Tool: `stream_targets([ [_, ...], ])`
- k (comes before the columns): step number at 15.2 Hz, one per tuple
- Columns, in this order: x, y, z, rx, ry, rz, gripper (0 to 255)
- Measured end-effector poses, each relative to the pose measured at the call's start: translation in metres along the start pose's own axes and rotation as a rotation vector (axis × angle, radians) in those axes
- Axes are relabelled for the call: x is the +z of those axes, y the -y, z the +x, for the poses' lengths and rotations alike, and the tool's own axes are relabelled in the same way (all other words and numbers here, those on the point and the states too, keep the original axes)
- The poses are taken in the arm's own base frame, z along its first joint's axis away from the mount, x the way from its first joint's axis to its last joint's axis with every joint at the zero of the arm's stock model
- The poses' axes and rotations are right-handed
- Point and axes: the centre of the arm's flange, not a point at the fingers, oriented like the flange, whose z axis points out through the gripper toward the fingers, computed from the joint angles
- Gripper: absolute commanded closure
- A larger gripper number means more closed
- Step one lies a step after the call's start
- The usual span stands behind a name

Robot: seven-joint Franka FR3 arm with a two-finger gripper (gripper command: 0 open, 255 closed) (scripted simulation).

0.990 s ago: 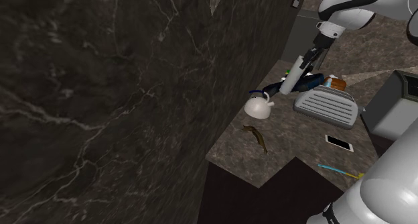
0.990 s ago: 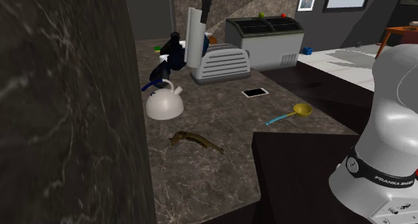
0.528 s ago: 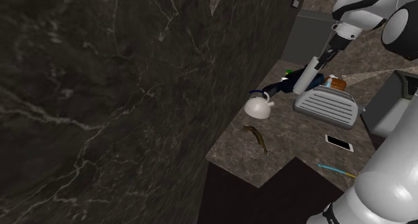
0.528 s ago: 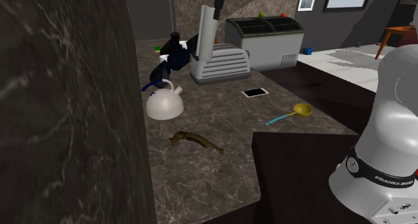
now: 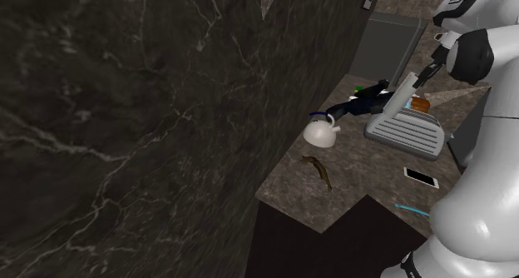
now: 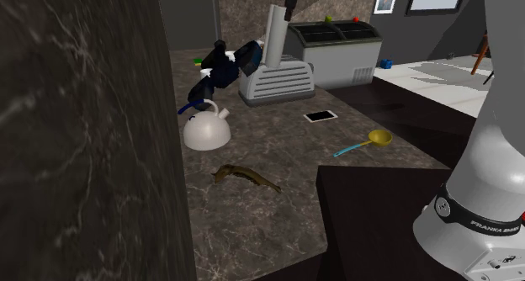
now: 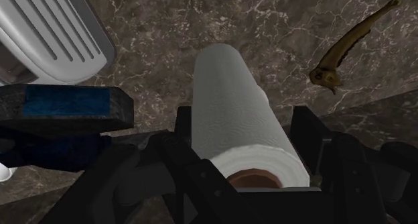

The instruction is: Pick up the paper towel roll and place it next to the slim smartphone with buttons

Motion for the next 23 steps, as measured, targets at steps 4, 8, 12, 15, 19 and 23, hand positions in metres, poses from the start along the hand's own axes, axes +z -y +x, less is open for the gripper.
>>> stream_targets([
  [4, -0.001, -0.035, -0.02, 0.0, 0.0, 0.001, 255],
  [8, 0.016, -0.039, -0.027, -0.001, -0.001, 0.002, 255],
  [12, 0.037, -0.039, -0.031, -0.001, -0.001, 0.002, 255],
  [15, 0.052, -0.04, -0.034, -0.001, -0.001, 0.002, 255],
  [19, 0.073, -0.04, -0.039, -0.001, -0.001, 0.002, 255],
  [23, 0.093, -0.041, -0.043, -0.001, -0.001, 0.002, 255],
])
